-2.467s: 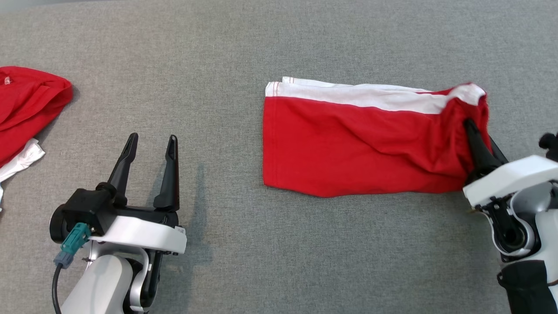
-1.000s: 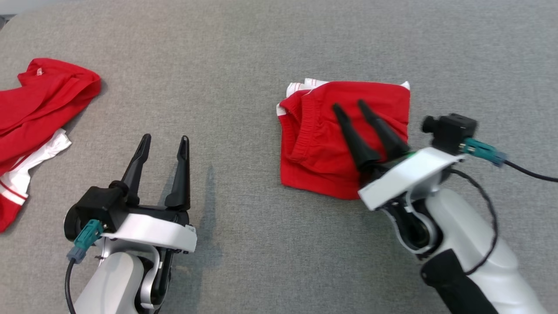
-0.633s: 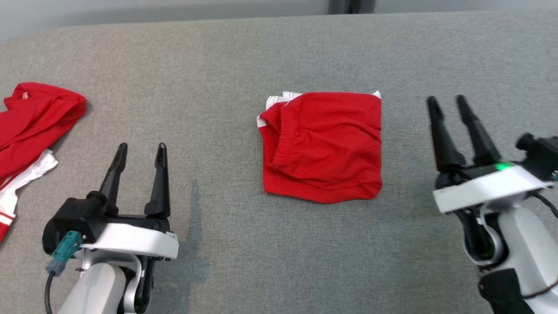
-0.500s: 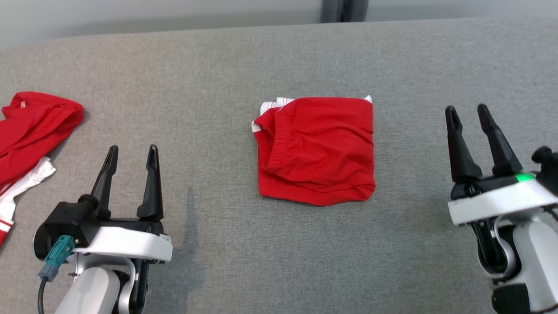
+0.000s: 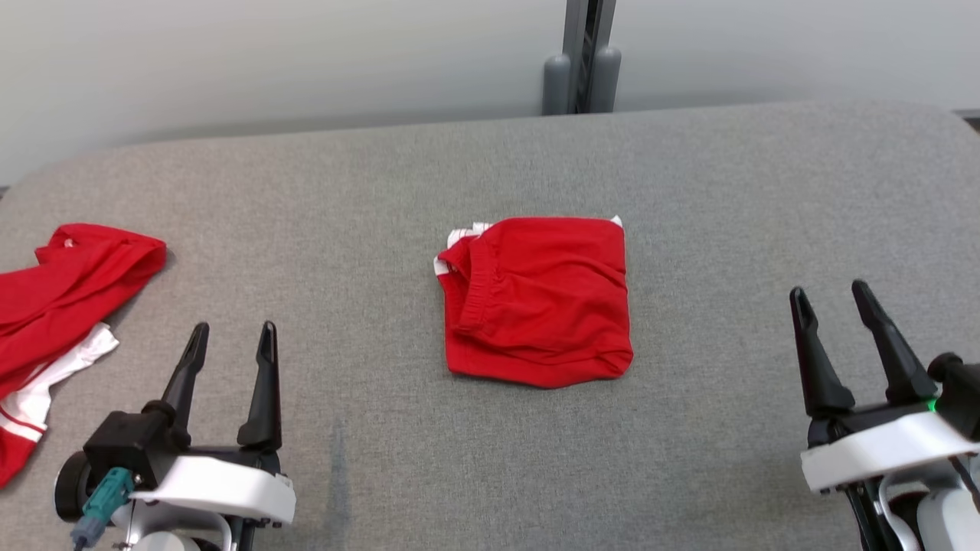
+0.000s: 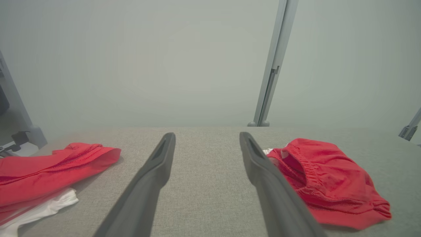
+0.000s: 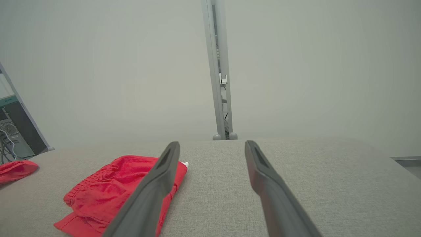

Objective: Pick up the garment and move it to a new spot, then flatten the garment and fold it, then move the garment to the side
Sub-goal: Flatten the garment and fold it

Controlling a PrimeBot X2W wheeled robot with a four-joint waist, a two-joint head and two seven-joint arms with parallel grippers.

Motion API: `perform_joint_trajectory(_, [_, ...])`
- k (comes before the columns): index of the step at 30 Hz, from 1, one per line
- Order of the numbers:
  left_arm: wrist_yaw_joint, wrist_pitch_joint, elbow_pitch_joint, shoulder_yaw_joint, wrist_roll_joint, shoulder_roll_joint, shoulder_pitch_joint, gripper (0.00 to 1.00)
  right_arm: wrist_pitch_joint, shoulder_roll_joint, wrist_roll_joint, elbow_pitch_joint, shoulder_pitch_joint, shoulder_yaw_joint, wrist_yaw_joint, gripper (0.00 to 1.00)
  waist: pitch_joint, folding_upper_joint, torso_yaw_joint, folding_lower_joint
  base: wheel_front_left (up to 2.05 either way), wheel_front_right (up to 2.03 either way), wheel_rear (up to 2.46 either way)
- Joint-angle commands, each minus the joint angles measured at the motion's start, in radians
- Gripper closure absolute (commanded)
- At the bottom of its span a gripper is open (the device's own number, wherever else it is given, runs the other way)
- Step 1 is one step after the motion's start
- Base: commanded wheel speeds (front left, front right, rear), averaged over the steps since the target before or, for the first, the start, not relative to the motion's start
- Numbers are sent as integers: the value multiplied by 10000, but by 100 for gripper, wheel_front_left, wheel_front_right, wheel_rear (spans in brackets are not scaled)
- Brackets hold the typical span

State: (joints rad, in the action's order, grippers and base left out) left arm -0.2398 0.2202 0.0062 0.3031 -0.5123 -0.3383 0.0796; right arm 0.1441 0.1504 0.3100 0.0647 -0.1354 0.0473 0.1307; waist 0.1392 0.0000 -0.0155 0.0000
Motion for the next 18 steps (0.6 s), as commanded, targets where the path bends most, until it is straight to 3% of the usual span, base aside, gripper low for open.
perform_joint_trajectory(1, [-50,-44,-55,14,-60,-95,-169,0,-119,-29,-36,-139,285,-100,1,0,-327,0,16,0,0,0,0])
perform_joint_trajectory(18, [-356,-502,-453,317,-160,-180,-1243,0,-972,-349,-482,-963,1859,-701,1,0,-1431,0,42,0,0,0,0])
